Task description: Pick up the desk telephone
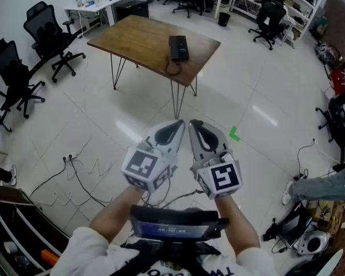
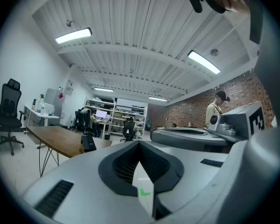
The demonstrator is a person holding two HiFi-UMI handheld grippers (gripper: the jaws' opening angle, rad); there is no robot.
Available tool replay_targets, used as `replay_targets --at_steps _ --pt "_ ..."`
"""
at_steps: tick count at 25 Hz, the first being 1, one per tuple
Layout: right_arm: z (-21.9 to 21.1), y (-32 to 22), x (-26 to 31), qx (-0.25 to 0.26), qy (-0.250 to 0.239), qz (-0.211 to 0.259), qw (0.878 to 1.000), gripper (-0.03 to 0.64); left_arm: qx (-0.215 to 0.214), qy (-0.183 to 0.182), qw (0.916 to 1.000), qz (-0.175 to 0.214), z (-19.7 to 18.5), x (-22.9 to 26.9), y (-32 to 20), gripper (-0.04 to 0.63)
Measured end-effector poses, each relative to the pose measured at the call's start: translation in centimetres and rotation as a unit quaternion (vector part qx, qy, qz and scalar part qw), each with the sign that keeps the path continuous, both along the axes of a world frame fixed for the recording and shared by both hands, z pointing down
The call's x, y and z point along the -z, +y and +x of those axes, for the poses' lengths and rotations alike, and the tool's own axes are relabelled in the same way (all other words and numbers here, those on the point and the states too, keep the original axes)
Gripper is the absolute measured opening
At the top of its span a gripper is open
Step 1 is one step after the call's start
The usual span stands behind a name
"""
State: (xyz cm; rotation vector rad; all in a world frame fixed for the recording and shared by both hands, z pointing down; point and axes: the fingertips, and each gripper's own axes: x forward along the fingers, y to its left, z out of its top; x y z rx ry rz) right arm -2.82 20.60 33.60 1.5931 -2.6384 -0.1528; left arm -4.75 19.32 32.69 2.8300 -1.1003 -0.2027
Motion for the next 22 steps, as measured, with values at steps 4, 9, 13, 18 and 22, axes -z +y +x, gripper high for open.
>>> replay_targets --at_steps 4,9,13,18,22 --pt "-0.4 -0.5 0.0 -0.002 0.001 0.001 1.000 0.005 -0.001 0.002 1.0000 0.004 -0.5 0.1 -0.6 0.000" --pt "-0.2 -1.1 -0.2 -0.005 0.001 0.005 1.000 0.005 -0.002 -0.003 1.0000 0.006 -0.5 -0.3 -1.2 0.000" --pt "0.3 -2.4 -0.4 -0.001 -0.007 0.001 1.000 0.005 -0.001 -0.006 1.0000 0.000 0.1 -0.8 -2.4 0.000" --pt "1.3 -5.5 -0.9 0.007 -0.011 0.002 1.000 0.005 0.007 -0.011 0.9999 0.002 1.1 -1.2 -5.3 0.000" --pt "2.4 -8.7 -0.9 0.012 -0.015 0.004 1.000 0.005 0.014 -0.021 0.9997 0.004 2.1 -1.3 -8.2 0.000"
